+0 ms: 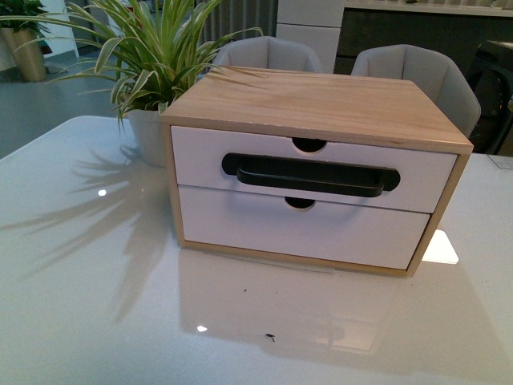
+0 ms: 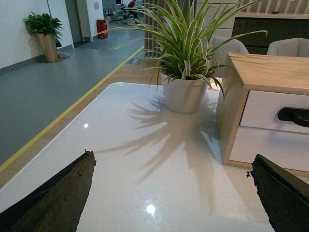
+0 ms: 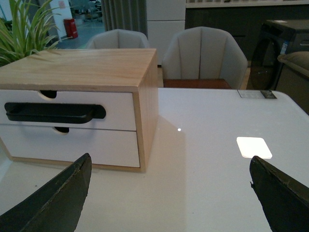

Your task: Pull drawer

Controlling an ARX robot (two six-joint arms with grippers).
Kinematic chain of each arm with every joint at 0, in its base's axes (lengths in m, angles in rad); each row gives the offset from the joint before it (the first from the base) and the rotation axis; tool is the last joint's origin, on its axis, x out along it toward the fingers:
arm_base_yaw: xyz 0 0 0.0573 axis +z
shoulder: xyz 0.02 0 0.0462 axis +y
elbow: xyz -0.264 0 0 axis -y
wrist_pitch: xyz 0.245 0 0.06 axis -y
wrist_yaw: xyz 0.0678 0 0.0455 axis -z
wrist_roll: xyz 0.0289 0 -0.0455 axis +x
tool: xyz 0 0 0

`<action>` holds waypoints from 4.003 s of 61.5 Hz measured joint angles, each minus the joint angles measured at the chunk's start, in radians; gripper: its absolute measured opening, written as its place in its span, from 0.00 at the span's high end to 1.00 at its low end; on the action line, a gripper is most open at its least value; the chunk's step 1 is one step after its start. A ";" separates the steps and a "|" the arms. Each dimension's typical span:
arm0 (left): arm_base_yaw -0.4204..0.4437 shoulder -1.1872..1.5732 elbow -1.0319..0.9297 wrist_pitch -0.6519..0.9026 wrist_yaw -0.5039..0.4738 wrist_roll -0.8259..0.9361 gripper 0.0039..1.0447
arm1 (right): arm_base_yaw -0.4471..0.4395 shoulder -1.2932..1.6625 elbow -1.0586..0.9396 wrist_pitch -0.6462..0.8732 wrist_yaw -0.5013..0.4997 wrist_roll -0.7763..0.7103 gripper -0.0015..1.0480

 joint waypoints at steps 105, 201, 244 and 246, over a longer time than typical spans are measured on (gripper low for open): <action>0.000 0.000 0.000 0.000 -0.003 0.000 0.07 | 0.000 0.000 0.000 0.000 0.000 0.000 0.09; -0.363 1.817 1.035 0.159 0.502 0.964 0.07 | 0.239 1.537 0.888 -0.103 -0.303 -0.804 0.09; -0.367 1.982 1.195 0.101 0.472 1.034 0.07 | 0.261 1.720 1.052 -0.077 -0.342 -0.803 0.09; -0.368 1.987 1.197 0.103 0.472 1.036 0.07 | 0.261 1.726 1.057 -0.075 -0.343 -0.801 0.09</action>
